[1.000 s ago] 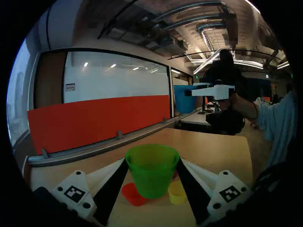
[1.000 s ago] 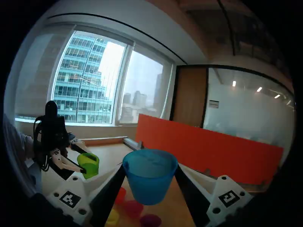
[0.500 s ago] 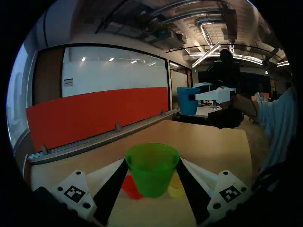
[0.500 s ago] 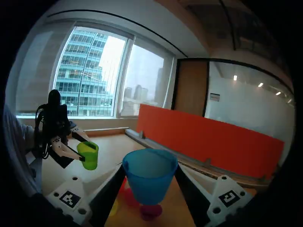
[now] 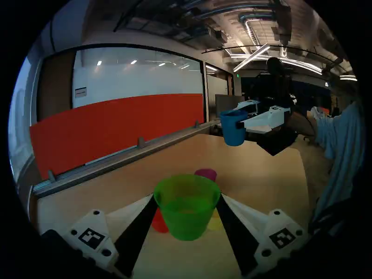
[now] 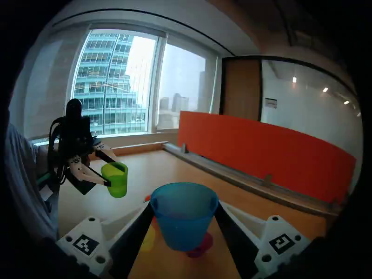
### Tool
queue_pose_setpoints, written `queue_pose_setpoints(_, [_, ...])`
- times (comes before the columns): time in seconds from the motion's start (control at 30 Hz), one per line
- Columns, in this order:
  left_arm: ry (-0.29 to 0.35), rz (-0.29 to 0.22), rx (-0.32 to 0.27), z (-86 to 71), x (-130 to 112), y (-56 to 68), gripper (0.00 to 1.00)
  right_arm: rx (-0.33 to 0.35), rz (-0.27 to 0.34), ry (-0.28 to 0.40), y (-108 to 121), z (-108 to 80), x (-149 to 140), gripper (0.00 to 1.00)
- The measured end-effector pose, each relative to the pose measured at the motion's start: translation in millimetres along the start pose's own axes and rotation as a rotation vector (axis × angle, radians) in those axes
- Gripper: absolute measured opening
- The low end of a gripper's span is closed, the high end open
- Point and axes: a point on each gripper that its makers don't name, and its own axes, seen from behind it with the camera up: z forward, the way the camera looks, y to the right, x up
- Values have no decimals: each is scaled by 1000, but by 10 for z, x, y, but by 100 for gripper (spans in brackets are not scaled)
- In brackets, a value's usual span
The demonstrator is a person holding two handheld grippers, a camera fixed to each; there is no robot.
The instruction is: Pour water
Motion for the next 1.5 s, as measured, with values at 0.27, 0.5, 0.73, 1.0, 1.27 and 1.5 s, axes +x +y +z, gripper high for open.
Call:
queue_pose_setpoints(0.27, [-61, 0, -19, 46, -233, 51, 87, 34, 17, -67, -89, 18, -394, 91])
queue_pose_setpoints(0.5, [-129, 6, -35, 85, -472, 73, 87, 48, 18, -138, -128, 60, -742, 91])
queue_pose_setpoints(0.73, [-207, 0, -67, 134, -719, 130, 87, 73, 31, -205, -197, 125, -1049, 91])
queue_pose_setpoints(1.0, [-279, 13, -71, 191, -969, 111, 87, 113, 43, -294, -308, 170, -1409, 91])
queue_pose_setpoints(1.27, [-318, 0, -83, 247, -1126, 102, 87, 121, 27, -351, -324, 207, -1672, 92])
queue_pose_setpoints(1.5, [-350, 0, -93, 287, -1213, 82, 87, 127, 15, -395, -343, 220, -1870, 92])
